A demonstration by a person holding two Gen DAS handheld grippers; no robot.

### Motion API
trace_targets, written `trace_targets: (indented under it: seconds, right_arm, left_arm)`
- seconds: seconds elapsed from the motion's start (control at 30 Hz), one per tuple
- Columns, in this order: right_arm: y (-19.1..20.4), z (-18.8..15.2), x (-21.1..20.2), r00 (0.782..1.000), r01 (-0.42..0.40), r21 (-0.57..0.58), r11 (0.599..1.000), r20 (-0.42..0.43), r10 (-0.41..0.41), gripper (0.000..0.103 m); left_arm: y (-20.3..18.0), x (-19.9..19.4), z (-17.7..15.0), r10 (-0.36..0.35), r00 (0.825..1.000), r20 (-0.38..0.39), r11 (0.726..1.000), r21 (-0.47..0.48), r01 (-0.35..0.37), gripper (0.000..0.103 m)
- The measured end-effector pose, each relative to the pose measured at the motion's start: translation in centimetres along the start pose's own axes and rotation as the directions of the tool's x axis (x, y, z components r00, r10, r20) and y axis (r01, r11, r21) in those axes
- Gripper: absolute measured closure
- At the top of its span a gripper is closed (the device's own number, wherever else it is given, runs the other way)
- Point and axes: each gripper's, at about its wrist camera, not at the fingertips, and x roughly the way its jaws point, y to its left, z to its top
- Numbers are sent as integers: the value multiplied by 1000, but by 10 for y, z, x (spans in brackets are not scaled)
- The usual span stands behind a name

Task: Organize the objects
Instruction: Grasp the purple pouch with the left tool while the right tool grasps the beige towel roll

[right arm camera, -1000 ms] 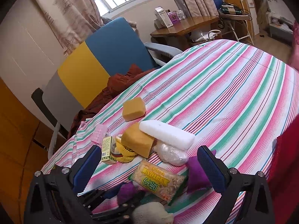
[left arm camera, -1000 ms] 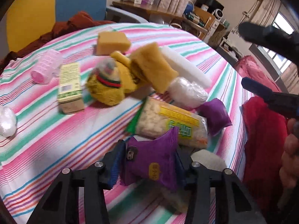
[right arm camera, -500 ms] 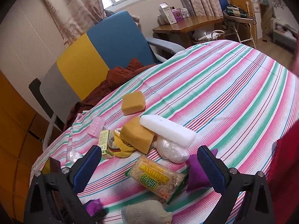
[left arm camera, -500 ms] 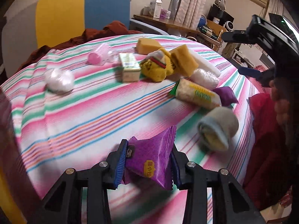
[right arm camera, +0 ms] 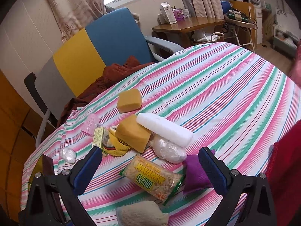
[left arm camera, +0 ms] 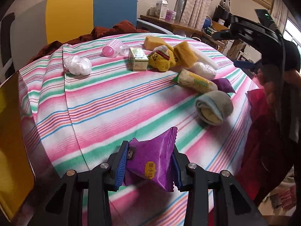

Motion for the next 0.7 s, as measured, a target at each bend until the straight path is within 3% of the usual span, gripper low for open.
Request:
trace_targets:
  seconds: [0.3, 0.5, 0.63, 0.7]
  right_arm:
    - [1, -2, 1, 1000, 14, -1, 1000, -11, -14, 0]
    - [-10, 0, -5, 993, -64, 39, 997, -101, 68, 0]
    - [-29, 9, -25, 994, -39, 48, 998, -102, 44, 0]
    - [-36, 11, -26, 991, 27, 32, 999, -131, -23, 0]
  left_arm:
    - [-5, -16, -9, 5, 999, 37, 1000, 21, -6, 62]
    - [-6, -37, -8, 1, 995, 99, 999, 32, -4, 62]
    - [-8, -43, -9, -13, 993, 114, 999, 40, 8, 62]
    - [-8, -45, -8, -21, 993, 120, 999, 37, 16, 62]
